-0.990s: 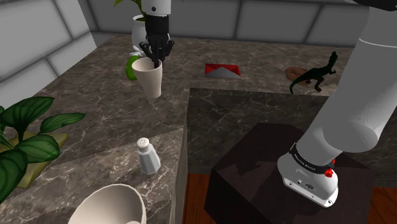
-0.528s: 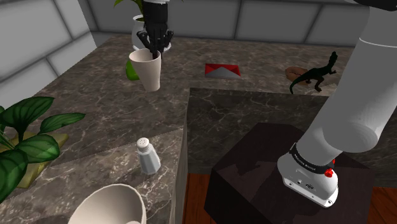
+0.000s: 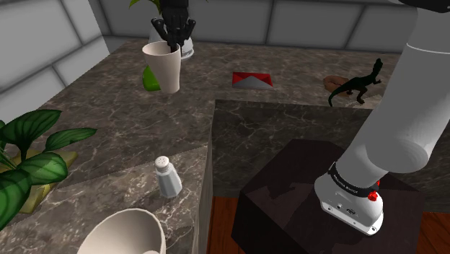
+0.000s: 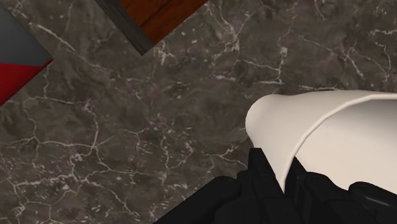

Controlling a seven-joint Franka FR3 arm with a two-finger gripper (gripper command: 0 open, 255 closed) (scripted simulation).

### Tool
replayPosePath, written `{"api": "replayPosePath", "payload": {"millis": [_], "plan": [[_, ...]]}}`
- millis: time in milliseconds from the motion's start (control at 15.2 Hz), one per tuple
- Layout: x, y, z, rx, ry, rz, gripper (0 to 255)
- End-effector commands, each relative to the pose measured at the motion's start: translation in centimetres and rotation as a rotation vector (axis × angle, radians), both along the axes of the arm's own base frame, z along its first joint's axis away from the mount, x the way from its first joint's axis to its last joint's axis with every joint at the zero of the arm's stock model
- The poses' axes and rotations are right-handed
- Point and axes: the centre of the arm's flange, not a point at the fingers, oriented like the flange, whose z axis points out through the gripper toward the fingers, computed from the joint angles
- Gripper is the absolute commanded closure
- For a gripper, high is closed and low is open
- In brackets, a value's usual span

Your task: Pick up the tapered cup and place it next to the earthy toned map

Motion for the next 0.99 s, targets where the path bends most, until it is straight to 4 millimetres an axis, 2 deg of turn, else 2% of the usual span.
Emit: {"api": "replayPosePath", "payload": {"millis": [0, 924], "plan": [[0.1, -0.1, 1.1, 0.000, 0.000, 0.000, 255], [0.1, -0.1, 8.5, 0.000, 0.000, 0.000, 255]]}}
